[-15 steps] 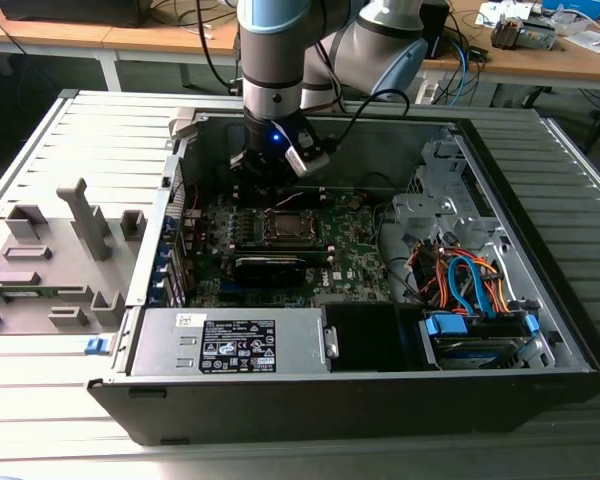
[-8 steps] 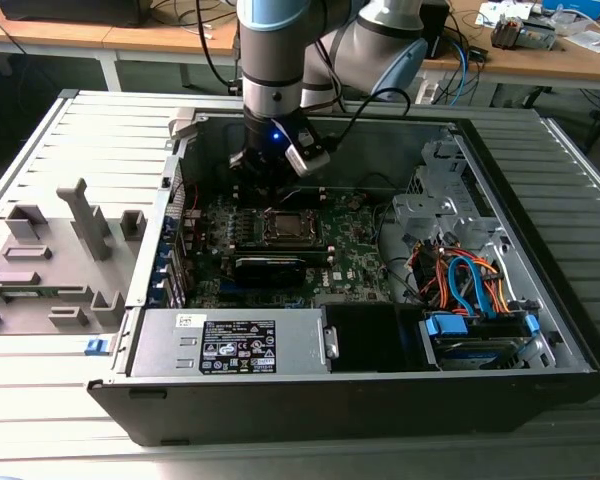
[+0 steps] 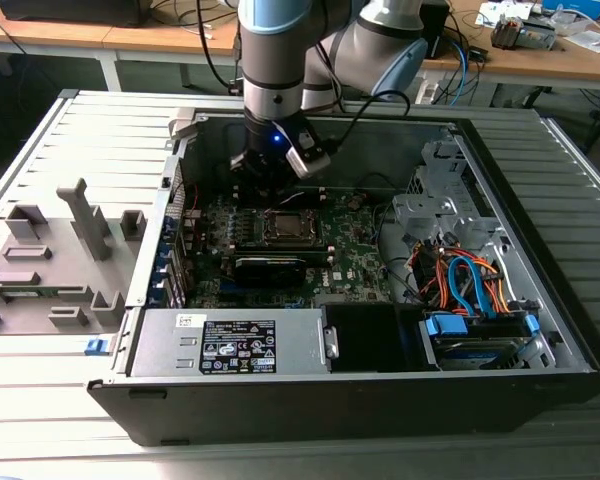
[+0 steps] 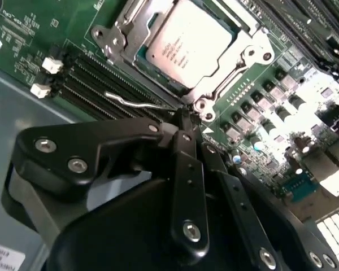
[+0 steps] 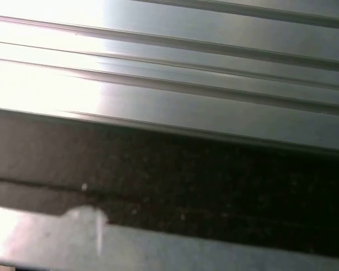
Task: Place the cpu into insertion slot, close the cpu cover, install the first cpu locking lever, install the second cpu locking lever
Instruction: 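Install the first cpu locking lever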
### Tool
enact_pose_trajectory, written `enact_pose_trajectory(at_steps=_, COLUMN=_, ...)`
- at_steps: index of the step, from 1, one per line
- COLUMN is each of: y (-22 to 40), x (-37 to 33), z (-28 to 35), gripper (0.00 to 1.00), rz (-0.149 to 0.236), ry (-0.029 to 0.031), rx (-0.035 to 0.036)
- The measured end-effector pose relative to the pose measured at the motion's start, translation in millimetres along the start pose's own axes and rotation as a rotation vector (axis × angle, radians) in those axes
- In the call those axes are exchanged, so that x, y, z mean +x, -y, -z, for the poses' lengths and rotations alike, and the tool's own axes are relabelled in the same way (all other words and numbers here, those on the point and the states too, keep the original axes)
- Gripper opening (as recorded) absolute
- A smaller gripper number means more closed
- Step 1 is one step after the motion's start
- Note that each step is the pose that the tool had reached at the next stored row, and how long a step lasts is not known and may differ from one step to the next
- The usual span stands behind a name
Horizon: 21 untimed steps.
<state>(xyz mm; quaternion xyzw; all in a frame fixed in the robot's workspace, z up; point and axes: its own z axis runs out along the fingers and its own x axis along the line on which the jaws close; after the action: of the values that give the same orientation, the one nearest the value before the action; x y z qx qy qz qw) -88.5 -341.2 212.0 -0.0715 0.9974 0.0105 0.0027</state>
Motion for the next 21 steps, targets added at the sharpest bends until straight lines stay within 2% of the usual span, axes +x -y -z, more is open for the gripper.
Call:
enact_pose_trajectory(at_steps=1, y=0.2, x=-0.9, z=-0.7, gripper=0.11, rz=0.000, ry=-0.0007, rx=-0.0001)
enact_pose_trajectory(at_steps=9, y=3.5, x=-23.4, z=-6.4, gripper=0.11, rz=0.000, ry=-0.0145, rx=-0.0030)
enact_pose_trajectory(at_steps=21, y=5.6, x=-37.2, z=-8.5, gripper=0.11, rz=0.000, ry=-0.0196, rx=-0.0097)
